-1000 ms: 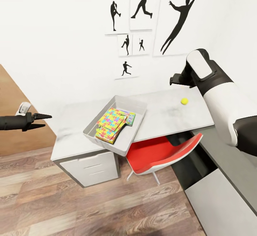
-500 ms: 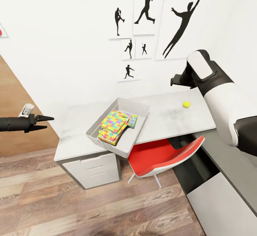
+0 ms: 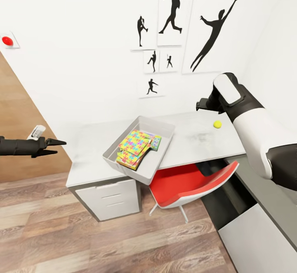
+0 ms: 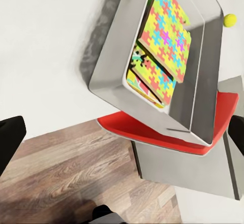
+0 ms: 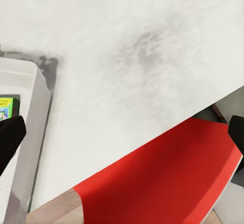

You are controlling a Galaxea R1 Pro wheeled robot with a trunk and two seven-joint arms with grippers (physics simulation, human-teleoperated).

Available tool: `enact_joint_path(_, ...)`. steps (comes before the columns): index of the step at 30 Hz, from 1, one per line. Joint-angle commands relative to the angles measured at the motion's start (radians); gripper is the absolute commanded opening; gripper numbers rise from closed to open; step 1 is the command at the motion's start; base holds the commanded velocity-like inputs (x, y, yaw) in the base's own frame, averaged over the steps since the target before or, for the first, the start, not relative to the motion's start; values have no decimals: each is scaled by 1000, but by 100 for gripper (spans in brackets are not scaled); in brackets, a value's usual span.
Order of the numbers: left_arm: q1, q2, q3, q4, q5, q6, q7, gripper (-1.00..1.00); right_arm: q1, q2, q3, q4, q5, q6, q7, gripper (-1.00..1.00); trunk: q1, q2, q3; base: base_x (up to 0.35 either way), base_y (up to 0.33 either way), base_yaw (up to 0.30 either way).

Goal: Put all the toys in the child's room - the three board games (two on the bed and one on the table), the two jigsaw puzzles on the table, and the tennis ball on the table - inside the toy box on the table in the child's room.

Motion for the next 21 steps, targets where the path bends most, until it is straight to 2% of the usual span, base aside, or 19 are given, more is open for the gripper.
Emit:
enact_joint_path(1, -3, 1, -9, 1, -3, 0, -7, 100, 3, -2, 7, 0, -10, 3, -8, 100, 1, -2, 0, 0, 0, 64)
enact_joint_path(16, -2, -3, -18, 2, -2, 0, -6, 100, 10, -3, 7, 6, -10, 2, -7, 100, 1, -2, 24, 0, 0, 64)
enact_joint_path(21, -2, -10, -20, 2, -2, 0, -6, 100, 10, -18, 8, 8, -11, 2, -7, 100, 1, -2, 33, 0, 0, 64)
